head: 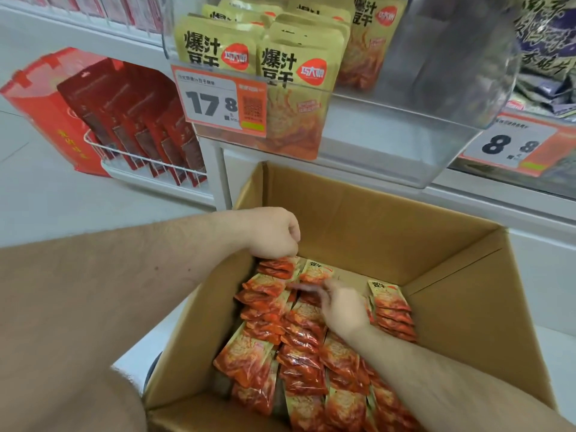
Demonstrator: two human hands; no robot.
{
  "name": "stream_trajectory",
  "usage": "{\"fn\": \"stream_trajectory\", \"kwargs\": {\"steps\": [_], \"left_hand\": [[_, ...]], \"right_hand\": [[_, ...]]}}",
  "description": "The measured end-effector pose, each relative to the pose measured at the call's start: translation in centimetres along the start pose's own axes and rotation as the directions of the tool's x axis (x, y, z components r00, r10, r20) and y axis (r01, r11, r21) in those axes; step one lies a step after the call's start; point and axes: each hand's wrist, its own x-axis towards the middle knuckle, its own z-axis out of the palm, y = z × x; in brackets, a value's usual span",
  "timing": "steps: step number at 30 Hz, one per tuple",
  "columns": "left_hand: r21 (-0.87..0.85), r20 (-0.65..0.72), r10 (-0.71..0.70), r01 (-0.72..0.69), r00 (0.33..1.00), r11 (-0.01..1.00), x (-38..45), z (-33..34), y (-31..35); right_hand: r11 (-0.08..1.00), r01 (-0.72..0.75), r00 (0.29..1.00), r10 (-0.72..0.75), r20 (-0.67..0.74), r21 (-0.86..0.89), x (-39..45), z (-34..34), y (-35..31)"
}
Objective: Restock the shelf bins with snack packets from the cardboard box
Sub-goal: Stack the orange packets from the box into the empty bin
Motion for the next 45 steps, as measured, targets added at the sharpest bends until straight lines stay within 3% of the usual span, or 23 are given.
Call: {"fn": "stream_trajectory", "kwargs": {"steps": [2,4,7,9,11,13,16,17,19,24,29,33,36,38,41,43,45], "left_hand": [[-0.295,0.049,-0.132,0.141,0.99,0.945,-0.3,0.5,-0.1],[-0.532,0.173,-0.25,0.304,0.953,0.79,-0.5,0.9,-0.1],[-0.775,0.352,-0.283,0.447,0.892,0.446,-0.4,1.0,0.1],[-0.83,0.387,-0.23,0.446,0.893,0.336,-0.2,1.1,0.7],[-0.845,0.342,-0.22,0.401,0.914,0.353,0.1,1.3,1.2],[-0.816,0.284,-0.267,0.379,0.921,0.437,0.3,1.6,1.4],[-0.752,0.165,-0.262,0.293,0.951,0.59,0.1,1.7,1.6],[-0.735,0.133,-0.252,0.266,0.959,0.624,0.2,1.9,1.5],[-0.7,0.094,-0.236,0.233,0.967,0.675,0.3,2.1,1.1],[-0.705,0.089,-0.215,0.214,0.973,0.676,0.6,2.2,0.4],[-0.711,0.1,-0.219,0.224,0.971,0.667,1.4,2.1,-0.3],[-0.676,0.135,-0.221,0.252,0.966,0.692,1.9,2.2,-0.5],[-0.681,0.164,-0.229,0.278,0.96,0.677,1.7,1.8,-0.5],[-0.727,0.184,-0.218,0.282,0.959,0.626,1.4,1.3,-0.4],[-0.812,0.205,-0.226,0.294,0.952,0.505,0.6,0.8,-0.7],[-0.854,0.218,-0.21,0.29,0.953,0.431,0.0,0.5,-0.8],[-0.877,0.228,-0.193,0.288,0.954,0.385,-0.7,0.2,-0.7]], "right_hand": [[0.984,-0.072,0.977,0.102,-0.189,0.161,0.0,-1.8,-0.8],[0.966,-0.034,0.951,0.11,-0.289,0.256,-0.7,-4.0,-1.8],[0.917,0.178,0.92,-0.026,-0.391,0.356,-3.0,-7.2,-4.1],[0.852,0.359,0.88,-0.173,-0.442,0.381,-4.4,-8.7,-5.6],[0.803,0.472,0.852,-0.311,-0.421,0.363,-4.8,-9.4,-5.9],[0.848,0.422,0.894,-0.33,-0.304,0.321,-3.9,-9.4,-4.5],[0.992,0.028,0.992,-0.012,-0.124,0.126,-1.8,-8.5,0.4],[0.994,-0.1,0.992,0.103,-0.075,0.035,-1.3,-8.0,2.1],[0.965,-0.224,0.974,0.228,0.016,-0.135,-1.1,-6.8,5.0],[0.839,-0.113,0.956,0.238,0.173,-0.532,-1.2,-3.1,8.2],[0.775,-0.012,0.965,0.174,0.195,-0.632,-0.1,-1.1,9.5],[0.846,-0.034,0.994,0.086,0.074,-0.532,0.2,-1.4,9.2],[0.971,-0.201,0.968,0.177,-0.178,-0.129,0.1,-3.0,7.0],[0.953,-0.248,0.921,0.288,-0.264,0.175,-0.3,-4.5,4.6],[0.928,-0.041,0.908,0.188,-0.373,0.37,-1.3,-6.5,1.3],[0.928,0.153,0.897,0.014,-0.442,0.339,-2.6,-8.0,-0.9],[0.905,0.339,0.839,-0.167,-0.517,0.258,-4.1,-9.6,-3.0]]}}
